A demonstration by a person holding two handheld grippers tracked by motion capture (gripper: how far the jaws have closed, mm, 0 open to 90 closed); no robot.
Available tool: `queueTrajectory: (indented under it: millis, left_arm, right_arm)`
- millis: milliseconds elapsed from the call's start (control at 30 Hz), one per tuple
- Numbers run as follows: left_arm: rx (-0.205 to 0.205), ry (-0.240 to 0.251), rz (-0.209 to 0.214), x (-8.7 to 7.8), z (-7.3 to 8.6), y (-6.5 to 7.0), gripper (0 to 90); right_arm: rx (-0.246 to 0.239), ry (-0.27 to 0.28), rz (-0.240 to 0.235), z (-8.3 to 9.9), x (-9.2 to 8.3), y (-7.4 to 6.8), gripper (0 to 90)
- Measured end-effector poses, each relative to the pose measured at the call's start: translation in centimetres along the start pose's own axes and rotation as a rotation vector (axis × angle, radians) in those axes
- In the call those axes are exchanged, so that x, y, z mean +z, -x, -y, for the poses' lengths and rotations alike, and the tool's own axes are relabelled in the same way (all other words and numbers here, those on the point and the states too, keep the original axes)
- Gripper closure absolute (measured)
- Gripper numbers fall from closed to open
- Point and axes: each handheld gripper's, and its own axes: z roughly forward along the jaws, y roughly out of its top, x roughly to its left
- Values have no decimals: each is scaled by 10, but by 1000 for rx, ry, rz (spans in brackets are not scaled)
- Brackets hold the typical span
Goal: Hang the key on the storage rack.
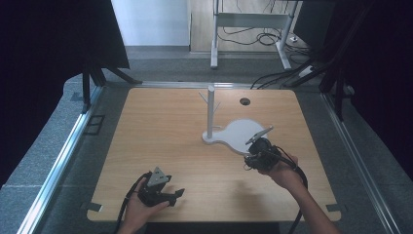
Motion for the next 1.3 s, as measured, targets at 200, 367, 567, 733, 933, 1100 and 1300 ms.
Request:
queueTrajectory:
  millis: [200,367,567,733,933,1100,1300]
  left_arm:
    - [2,1,-1,0,0,0,300]
    - [1,0,-2,-1,0,0,300]
    - [3,0,-4,-2,0,-1,300]
    - [1,2,-5,-2,0,-1,300]
    - [0,4,-5,-3,0,-2,300]
    - [0,4,-6,-3,0,-2,300]
    - [1,2,-5,-2,0,-1,300]
  right_arm:
    - [9,12,11,-10,-1,5,832]
    - [16,21,14,-16,-1,9,832]
    - [22,28,19,-24,-1,13,832]
    - [29,37,24,-30,-1,17,832]
    - [38,43,26,-35,-1,22,832]
    - [47,49,27,-39,0,26,832]
    - [58,61,23,-44,0,31,832]
